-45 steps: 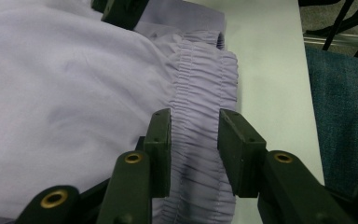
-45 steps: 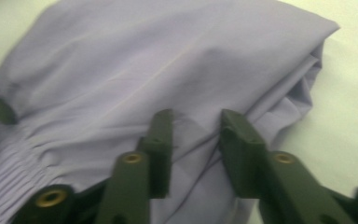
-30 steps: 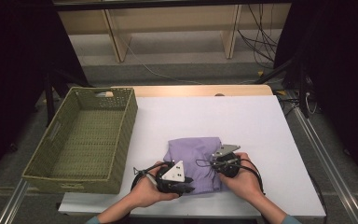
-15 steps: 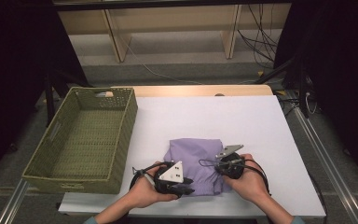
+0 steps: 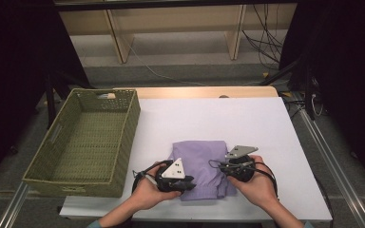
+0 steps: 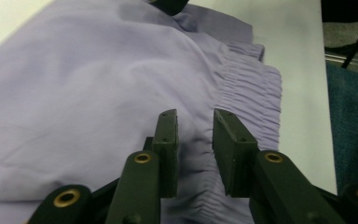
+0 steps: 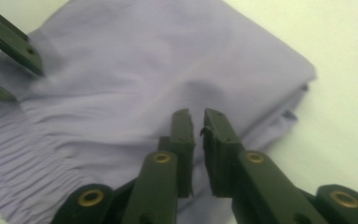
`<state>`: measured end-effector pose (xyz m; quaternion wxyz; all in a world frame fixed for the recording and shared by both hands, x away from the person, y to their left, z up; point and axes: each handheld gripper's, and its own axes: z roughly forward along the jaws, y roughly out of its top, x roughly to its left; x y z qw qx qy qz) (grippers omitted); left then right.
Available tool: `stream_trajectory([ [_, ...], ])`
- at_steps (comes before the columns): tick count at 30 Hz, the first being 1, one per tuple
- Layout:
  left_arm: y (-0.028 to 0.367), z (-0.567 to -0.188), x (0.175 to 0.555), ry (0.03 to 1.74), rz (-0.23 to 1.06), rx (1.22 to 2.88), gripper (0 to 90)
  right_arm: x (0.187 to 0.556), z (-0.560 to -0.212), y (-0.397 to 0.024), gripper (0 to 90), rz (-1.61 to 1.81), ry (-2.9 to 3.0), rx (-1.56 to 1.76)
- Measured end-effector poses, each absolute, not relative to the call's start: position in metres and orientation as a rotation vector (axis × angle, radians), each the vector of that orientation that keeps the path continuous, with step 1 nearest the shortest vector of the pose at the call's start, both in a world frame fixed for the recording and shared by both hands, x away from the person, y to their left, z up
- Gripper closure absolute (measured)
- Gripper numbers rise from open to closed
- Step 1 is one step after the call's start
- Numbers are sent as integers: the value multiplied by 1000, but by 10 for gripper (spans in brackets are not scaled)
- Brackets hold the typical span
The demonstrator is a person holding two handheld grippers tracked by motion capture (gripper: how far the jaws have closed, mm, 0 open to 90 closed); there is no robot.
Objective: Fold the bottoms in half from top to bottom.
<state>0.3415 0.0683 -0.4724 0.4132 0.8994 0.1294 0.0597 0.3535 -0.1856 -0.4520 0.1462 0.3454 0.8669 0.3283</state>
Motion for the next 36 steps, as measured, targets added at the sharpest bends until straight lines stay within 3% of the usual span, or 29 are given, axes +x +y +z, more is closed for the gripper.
stream_trajectory([
  [3, 69, -473, 342, 332, 149, 2263, 731, 354, -459, -181, 900, 935, 2550, 980],
  [19, 71, -476, 339, 351, 167, 2261, 766, 352, -475, -179, 898, 892, 2641, 1027],
  [28, 75, -474, 337, 364, 180, 2242, 714, 354, -466, -197, 713, 1009, 2523, 1073],
  [36, 84, -467, 338, 416, 218, 2183, 596, 348, -460, -212, 570, 1134, 2453, 1022],
])
